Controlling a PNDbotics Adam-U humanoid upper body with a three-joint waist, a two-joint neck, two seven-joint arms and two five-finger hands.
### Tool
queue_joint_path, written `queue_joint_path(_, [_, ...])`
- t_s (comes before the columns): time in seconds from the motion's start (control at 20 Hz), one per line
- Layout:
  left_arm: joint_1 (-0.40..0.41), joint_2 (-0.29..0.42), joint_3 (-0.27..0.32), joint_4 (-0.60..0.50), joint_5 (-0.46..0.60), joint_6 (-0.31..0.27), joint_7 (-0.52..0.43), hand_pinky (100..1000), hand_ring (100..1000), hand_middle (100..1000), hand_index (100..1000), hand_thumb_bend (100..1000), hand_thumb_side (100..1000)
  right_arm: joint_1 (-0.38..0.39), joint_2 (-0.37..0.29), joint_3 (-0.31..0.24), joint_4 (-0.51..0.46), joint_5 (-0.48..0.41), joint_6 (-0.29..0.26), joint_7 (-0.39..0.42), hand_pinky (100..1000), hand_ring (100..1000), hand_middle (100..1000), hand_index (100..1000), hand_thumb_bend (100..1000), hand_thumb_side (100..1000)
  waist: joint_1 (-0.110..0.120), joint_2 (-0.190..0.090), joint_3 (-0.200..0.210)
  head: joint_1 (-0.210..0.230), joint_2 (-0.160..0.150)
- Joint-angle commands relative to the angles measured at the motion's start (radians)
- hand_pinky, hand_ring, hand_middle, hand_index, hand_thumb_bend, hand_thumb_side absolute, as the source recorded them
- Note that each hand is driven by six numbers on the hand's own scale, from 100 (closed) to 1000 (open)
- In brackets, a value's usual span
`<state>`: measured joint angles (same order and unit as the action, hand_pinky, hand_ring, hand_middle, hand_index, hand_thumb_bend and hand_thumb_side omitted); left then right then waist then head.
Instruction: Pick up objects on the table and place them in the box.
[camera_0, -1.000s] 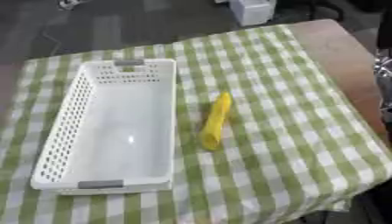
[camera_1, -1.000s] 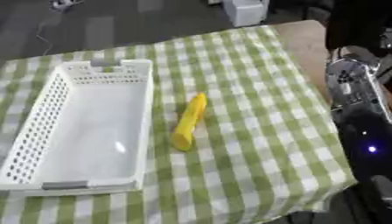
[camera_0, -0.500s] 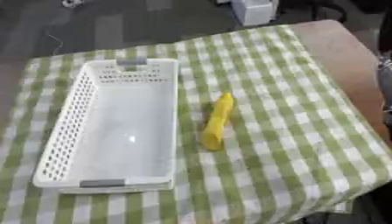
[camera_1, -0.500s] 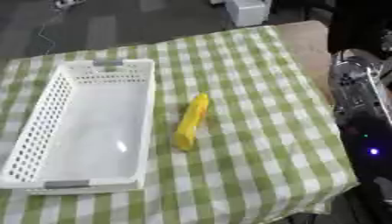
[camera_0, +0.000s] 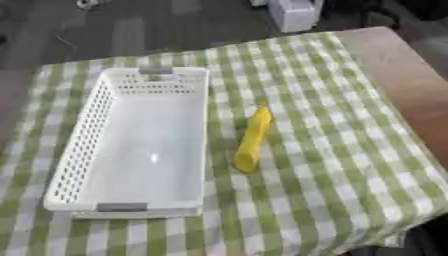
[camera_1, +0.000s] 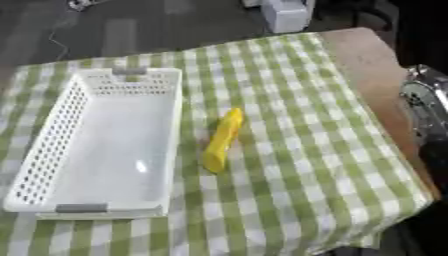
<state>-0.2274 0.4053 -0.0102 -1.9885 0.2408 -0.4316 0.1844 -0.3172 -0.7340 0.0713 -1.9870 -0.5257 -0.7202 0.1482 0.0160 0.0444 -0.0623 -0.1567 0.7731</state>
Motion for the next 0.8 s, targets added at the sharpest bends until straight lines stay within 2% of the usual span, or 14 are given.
queue_joint_path(0.05, [-0.004,0.031,0.006,-0.011,-0.007,0.002,0.001,539,583,1000,895,416,751,-0.012,-0.047,0.054,-0.013,0.113,-0.042,0.021,644,749,771,813,482,830,-0.003,-0.013,-0.001,0.002,-0.003])
queue_joint_path(0.2, [-0.006,0.032,0.004,-0.011,-0.006,0.002,0.0,540,583,1000,895,416,750,-0.027,-0.048,0.129,-0.013,0.183,-0.077,0.077,651,754,778,819,480,838,-0.004,-0.014,0.0,-0.005,-0.003])
queue_joint_path(0.35, [-0.007,0.031,0.003,-0.011,-0.004,0.001,-0.001,539,583,1000,896,416,750,-0.045,-0.044,0.183,-0.013,0.212,-0.087,0.119,650,754,779,820,478,846,-0.003,-0.014,0.002,-0.012,-0.003])
queue_joint_path(0.65, [-0.005,0.03,0.0,-0.011,-0.002,0.001,-0.005,537,583,1000,896,415,752,-0.109,-0.022,0.237,-0.013,0.26,-0.083,0.184,681,762,785,824,482,853,0.0,-0.013,0.004,0.0,-0.003])
queue_joint_path(0.8, [-0.005,0.028,0.0,-0.011,-0.001,0.0,-0.006,537,583,1000,896,415,751,-0.148,0.0,0.265,-0.013,0.279,-0.055,0.207,682,761,786,826,483,856,0.001,-0.012,0.004,-0.001,-0.003])
